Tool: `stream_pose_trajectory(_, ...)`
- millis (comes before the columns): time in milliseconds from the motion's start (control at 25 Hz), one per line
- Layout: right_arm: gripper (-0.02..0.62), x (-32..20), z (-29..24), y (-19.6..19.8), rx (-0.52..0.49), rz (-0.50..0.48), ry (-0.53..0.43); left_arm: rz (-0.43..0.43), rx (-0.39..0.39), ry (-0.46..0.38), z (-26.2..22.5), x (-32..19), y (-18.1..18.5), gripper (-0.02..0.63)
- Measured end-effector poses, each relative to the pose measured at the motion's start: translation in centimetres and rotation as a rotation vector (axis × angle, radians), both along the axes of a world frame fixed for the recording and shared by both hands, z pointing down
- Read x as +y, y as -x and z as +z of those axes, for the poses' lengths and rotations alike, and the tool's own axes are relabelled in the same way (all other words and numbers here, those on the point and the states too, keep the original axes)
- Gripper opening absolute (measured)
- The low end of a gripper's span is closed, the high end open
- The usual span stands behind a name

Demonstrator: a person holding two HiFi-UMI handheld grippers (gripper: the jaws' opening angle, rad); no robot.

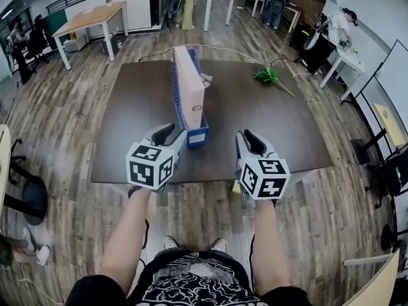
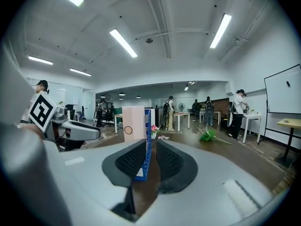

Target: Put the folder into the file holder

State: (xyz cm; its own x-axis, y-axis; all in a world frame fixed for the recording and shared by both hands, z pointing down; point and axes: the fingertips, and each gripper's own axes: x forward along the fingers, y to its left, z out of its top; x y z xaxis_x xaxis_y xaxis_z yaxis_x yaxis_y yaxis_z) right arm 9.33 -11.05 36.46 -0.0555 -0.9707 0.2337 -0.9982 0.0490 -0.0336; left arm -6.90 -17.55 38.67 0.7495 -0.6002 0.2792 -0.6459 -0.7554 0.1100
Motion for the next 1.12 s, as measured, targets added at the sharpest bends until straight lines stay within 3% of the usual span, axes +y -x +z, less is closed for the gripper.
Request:
stream_pose_trajectory(520, 0.003, -0.7, -1.3, 1.8, -0.039, -0.143, -0.032, -0.120, -0.030, -0.030, -1.8, 0.7, 3.5, 0.005)
stream_pose_trajectory(1120, -0.002, -0.3, -2.5, 1.2, -0.006, -0.176, -0.056, -0.131, -0.020, -0.029, -2.4, 0.8, 2.5, 0.005)
